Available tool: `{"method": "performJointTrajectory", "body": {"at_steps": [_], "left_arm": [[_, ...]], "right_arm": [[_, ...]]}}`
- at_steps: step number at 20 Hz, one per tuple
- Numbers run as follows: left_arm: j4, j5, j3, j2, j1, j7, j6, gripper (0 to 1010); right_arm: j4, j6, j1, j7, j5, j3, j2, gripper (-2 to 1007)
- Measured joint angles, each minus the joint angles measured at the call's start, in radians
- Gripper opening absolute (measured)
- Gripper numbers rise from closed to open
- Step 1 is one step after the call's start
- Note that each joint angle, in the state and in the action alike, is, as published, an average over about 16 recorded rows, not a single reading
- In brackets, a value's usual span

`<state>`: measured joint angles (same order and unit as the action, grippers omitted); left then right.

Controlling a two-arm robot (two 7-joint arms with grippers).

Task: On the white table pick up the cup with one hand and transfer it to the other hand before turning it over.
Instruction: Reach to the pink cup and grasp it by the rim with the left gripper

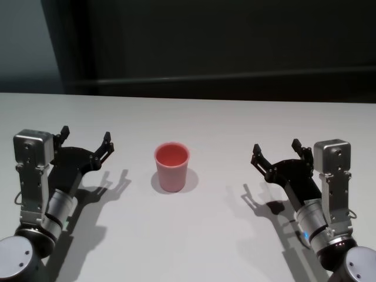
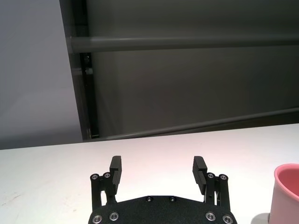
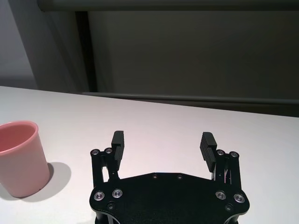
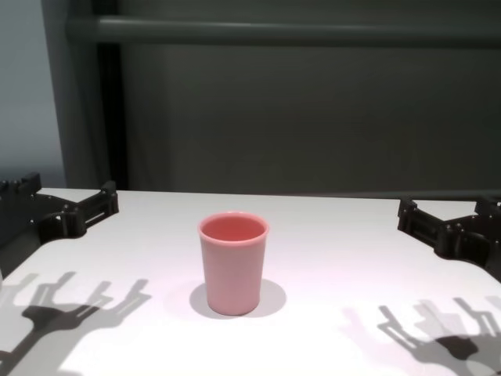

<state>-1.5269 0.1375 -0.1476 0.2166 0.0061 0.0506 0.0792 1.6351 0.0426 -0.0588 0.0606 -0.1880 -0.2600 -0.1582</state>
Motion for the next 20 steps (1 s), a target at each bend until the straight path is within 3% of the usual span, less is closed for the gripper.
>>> {"method": "performJointTrajectory", "body": {"at_steps": [12, 20], "left_arm": [[-0.024, -0.018, 0.005, 0.014, 0.0, 0.021, -0.022, 1001], [-0.085, -0.075, 0.01, 0.048, -0.002, 0.053, -0.058, 1001]], "right_arm": [[0.0, 0.0, 0.0, 0.0, 0.0, 0.0, 0.0, 1000], [0.0, 0.0, 0.0, 0.0, 0.0, 0.0, 0.0, 1000]]}}
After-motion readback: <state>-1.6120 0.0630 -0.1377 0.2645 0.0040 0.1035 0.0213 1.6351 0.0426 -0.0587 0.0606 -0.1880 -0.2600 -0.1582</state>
